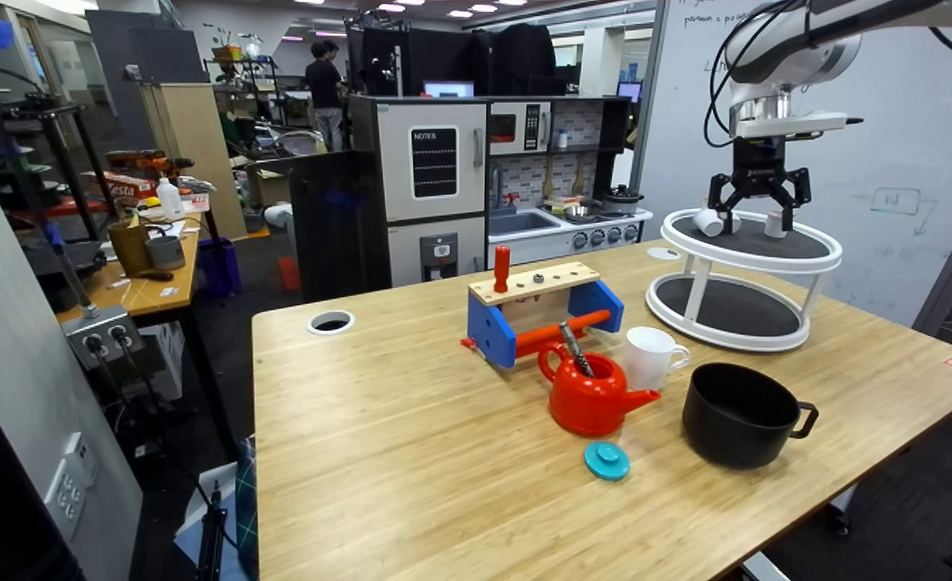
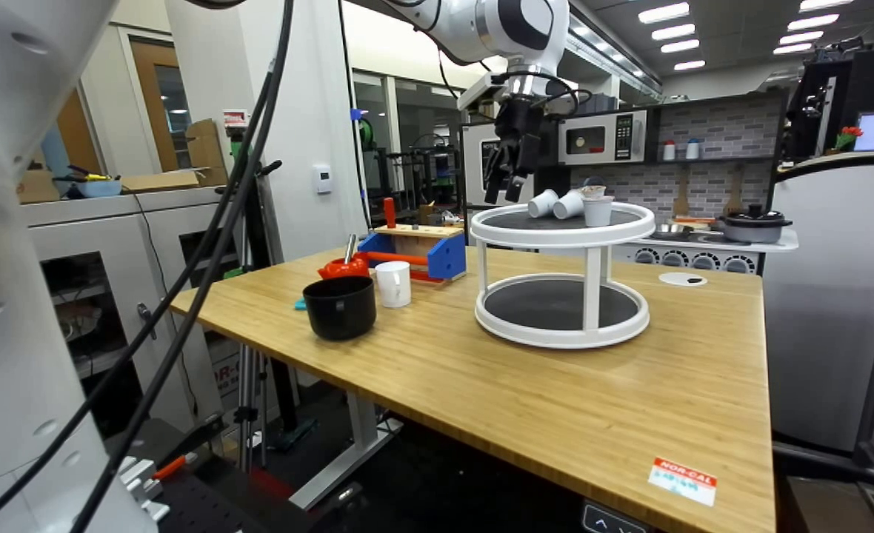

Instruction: Put one of the cups atop the stand in the mug and another in the bowl, then place the marker in the kettle on the table

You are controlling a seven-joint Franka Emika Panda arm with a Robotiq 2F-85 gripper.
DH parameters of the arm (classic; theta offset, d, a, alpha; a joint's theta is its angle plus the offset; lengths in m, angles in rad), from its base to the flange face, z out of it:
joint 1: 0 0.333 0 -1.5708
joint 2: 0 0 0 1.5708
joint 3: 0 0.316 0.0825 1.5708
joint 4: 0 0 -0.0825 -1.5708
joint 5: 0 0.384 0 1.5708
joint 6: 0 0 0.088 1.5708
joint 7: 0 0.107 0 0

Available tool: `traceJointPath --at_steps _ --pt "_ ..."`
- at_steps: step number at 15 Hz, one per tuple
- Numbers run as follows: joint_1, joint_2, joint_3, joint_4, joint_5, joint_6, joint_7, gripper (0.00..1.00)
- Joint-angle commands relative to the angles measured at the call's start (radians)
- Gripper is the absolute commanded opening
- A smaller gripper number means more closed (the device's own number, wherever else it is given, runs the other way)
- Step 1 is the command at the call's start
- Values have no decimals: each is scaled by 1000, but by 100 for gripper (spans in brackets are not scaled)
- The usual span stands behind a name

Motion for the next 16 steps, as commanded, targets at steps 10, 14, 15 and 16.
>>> traceJointPath --at_steps 10,14,15,16 --pt "6 20 -18 32 -29 9 56 100" --pt "-1 45 -46 87 -56 15 145 100" --pt "-3 51 -52 100 -58 12 163 100" --pt "-5 58 -58 114 -60 9 179 100"
